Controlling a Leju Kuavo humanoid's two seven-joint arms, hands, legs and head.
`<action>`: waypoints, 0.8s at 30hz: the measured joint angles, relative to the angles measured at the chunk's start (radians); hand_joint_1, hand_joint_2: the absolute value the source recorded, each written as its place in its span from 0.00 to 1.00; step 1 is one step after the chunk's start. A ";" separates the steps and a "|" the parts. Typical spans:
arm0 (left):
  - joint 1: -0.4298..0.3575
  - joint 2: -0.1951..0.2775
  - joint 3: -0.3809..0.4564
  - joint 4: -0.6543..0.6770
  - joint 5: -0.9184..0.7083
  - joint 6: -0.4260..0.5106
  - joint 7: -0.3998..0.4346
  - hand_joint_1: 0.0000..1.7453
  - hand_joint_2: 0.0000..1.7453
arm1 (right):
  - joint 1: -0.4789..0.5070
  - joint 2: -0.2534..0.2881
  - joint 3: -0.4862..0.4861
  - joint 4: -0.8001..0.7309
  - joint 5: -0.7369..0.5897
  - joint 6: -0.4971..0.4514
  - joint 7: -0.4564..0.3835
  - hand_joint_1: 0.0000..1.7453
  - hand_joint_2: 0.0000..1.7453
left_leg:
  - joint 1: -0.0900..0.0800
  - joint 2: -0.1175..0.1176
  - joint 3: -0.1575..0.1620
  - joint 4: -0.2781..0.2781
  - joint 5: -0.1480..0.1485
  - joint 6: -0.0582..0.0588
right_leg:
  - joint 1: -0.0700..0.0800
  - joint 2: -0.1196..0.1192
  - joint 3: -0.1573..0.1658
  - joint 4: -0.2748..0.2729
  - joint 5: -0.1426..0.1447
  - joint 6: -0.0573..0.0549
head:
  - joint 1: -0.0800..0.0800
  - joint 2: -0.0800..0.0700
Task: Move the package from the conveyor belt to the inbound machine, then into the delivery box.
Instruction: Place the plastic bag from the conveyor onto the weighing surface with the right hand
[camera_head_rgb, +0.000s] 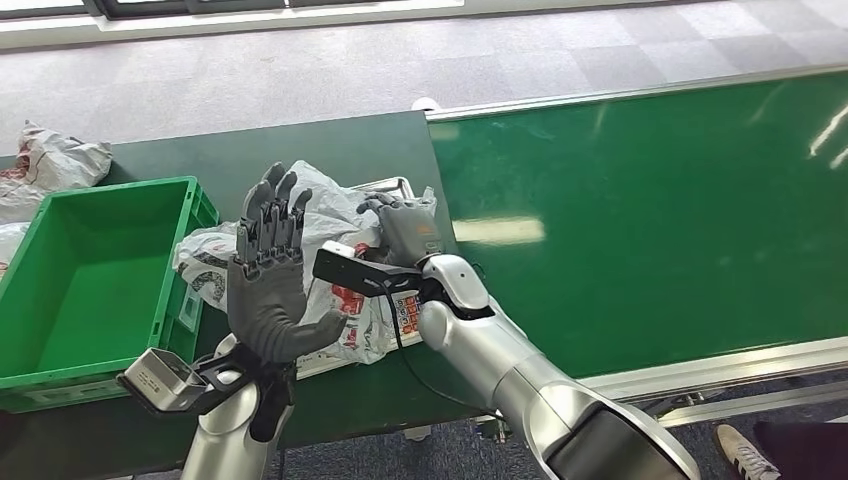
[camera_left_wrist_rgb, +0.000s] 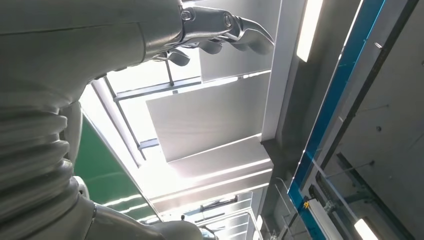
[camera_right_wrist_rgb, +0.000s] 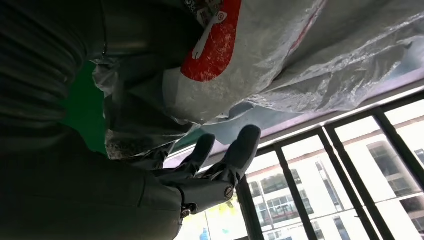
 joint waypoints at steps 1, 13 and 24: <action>-0.001 0.000 0.000 0.002 0.000 0.000 0.000 0.00 1.00 | 0.000 -0.001 0.000 0.011 0.000 0.000 -0.001 0.00 1.00 | 0.000 0.000 0.000 0.000 0.000 0.000 | 0.000 0.000 0.000 0.000 0.000 0.000 | 0.000 0.000; -0.006 -0.002 0.000 0.008 -0.015 -0.002 0.000 0.00 1.00 | -0.008 -0.004 -0.003 0.055 0.019 0.045 -0.066 0.00 0.25 | 0.000 0.000 0.000 0.000 0.000 0.000 | 0.000 0.000 0.000 0.000 0.000 0.000 | 0.000 0.000; -0.021 -0.004 0.004 -0.005 -0.021 -0.016 -0.001 0.00 1.00 | 0.084 -0.027 -0.231 -0.322 -0.643 0.843 -0.477 0.00 0.00 | 0.000 -0.001 0.000 0.000 0.000 0.000 | 0.000 0.000 0.000 0.000 0.000 0.000 | 0.000 0.000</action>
